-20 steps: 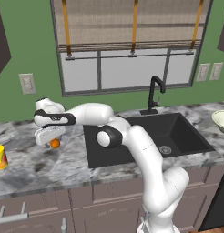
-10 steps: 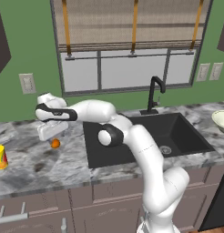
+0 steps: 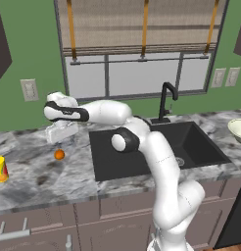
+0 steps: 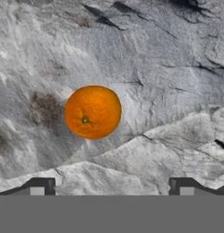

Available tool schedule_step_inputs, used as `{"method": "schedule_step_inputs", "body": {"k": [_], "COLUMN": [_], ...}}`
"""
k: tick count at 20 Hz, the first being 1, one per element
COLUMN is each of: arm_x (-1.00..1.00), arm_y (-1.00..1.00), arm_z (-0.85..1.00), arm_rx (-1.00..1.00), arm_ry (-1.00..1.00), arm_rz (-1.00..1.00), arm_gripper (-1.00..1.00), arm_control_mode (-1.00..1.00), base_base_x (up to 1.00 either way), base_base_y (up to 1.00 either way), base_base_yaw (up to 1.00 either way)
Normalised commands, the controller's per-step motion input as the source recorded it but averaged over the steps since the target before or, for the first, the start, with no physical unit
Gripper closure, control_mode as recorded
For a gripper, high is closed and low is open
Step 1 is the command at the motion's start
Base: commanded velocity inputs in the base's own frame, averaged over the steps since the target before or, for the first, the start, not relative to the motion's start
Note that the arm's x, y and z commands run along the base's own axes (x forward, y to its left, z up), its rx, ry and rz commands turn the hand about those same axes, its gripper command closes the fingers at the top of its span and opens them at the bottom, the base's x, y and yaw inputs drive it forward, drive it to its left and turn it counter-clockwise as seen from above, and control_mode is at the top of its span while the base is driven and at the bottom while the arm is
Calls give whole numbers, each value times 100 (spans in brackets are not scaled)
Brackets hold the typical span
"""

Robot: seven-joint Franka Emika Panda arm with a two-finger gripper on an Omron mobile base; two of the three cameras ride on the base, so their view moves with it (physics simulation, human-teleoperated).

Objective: Remove the tangerine and tomato from the sink. Then move the bowl and cup from the counter to the sink for washing.

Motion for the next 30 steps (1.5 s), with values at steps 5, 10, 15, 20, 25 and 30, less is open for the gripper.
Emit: {"method": "schedule_step_inputs", "body": {"k": [5,10,15,20,25,30], "arm_x": [-32,-37,-36,-29,-19,-18], "arm_y": [-45,-46,-48,-51,-48,-46], "arm_z": [18,12,11,21,36,39], "arm_rx": [13,11,10,8,8,7], "arm_ry": [-7,-16,-20,-13,0,3], "arm_rz": [-3,-2,0,-3,-7,-10], "arm_gripper": [-100,-100,-100,-100,-100,-100], "arm_control_mode": [-100,-100,-100,-100,-100,-100], "base_base_x": [0,0,0,0,0,0], "base_base_y": [0,0,0,0,0,0], "base_base_yaw": [0,0,0,0,0,0]}}
